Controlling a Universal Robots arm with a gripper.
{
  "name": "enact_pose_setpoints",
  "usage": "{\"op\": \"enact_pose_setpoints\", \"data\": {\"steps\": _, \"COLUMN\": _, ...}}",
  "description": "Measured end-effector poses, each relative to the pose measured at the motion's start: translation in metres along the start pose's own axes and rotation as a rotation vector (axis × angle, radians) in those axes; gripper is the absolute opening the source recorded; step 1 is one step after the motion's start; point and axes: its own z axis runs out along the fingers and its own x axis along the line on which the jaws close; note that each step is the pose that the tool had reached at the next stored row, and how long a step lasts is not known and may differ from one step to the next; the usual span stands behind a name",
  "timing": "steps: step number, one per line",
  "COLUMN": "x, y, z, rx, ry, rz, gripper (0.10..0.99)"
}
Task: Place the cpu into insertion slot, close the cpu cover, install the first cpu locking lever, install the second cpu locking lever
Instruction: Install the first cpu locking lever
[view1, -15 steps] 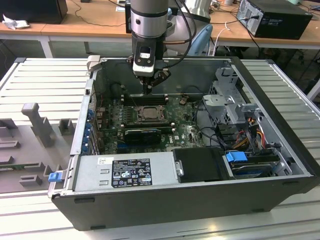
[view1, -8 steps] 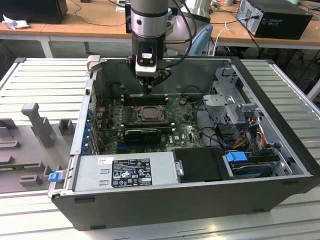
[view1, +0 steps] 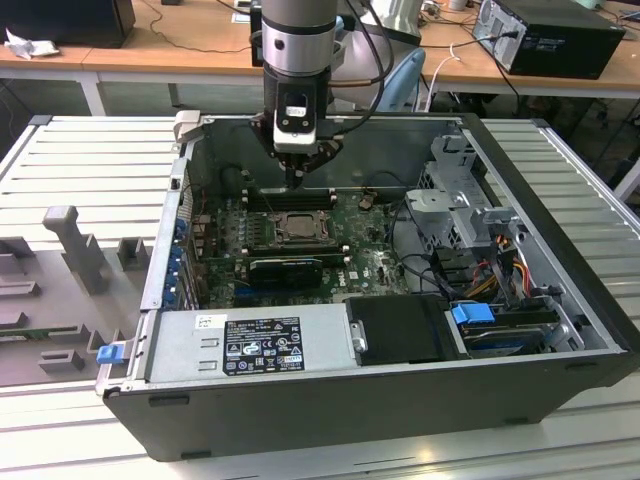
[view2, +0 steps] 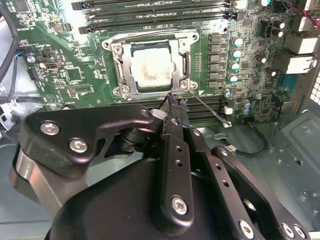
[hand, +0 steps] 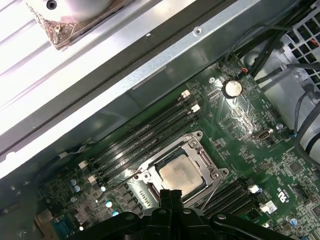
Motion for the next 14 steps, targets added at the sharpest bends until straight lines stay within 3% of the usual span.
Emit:
{"op": "enact_pose_setpoints", "data": {"steps": 6, "x": 0.0000, "y": 0.0000, "z": 0.0000, "rx": 0.001, "ry": 0.0018, "rz": -0.034, "gripper": 0.106}}
{"op": "enact_pose_setpoints", "data": {"steps": 9, "x": 0.0000, "y": 0.0000, "z": 0.0000, "rx": 0.003, "ry": 0.0055, "rz": -0.106, "gripper": 0.106}}
{"op": "enact_pose_setpoints", "data": {"steps": 14, "x": 0.0001, "y": -0.0001, "z": 0.0000, "rx": 0.004, "ry": 0.0070, "rz": -0.133, "gripper": 0.106}}
